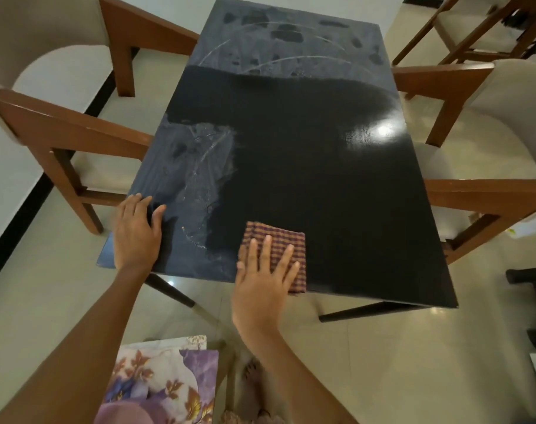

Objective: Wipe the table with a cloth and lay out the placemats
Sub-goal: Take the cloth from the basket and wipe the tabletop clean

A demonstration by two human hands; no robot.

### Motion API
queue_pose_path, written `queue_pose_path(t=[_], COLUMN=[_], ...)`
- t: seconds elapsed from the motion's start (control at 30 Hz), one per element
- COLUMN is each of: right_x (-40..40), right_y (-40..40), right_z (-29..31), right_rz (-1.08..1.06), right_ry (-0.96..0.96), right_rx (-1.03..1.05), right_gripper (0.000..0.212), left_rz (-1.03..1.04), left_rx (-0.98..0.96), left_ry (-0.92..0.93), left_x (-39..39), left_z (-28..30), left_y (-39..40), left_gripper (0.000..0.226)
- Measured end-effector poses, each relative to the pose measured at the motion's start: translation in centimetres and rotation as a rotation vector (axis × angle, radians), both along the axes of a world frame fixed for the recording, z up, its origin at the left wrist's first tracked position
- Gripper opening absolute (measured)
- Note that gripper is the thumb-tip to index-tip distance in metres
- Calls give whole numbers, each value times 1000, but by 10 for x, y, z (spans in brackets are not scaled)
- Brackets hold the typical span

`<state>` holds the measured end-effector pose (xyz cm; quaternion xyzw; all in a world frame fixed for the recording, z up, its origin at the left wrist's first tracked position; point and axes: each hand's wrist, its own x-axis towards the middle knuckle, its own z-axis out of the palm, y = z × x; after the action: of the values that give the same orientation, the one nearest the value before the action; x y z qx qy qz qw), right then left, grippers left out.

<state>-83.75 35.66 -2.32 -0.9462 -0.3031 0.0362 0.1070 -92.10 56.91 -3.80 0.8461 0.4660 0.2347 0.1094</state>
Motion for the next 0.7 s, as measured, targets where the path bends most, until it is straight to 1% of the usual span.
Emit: queue_pose_path(t=[0.07,0.17,0.3,0.37,0.47,0.53,0.63,0.7], right_x=[-25,-36,-20,0,39,53,49,39], right_y=[17,27,-4,-31,-78,-95,-84,-59], right_z=[3,-2,-8,-13,-19,-18,-16,-13], right_rz=[83,158,169,79,-136,-230,-273,-216], right_ry=[-4,19,-25,-41,-69,-42,-5,24], right_rx=[16,-31,-14,3,-52,-85,-88,-87], right_gripper=[50,53,51,51,53,54,54,53], left_rz=[0,-4,-17,-12,2,14,55,80], left_rx=[4,-21,-35,-43,-44,-40,-28,-31], left_ry=[-4,-6,-13,-24,-14,-11,-26,-21], left_x=[-1,-2,-2,-2,-2,-2,-2,-2], left_z=[-1,-2,0,2,2,3,2,1], left_y=[0,2,2,1,0,0,0,0], left_gripper=[48,48,49,49,48,47,46,47])
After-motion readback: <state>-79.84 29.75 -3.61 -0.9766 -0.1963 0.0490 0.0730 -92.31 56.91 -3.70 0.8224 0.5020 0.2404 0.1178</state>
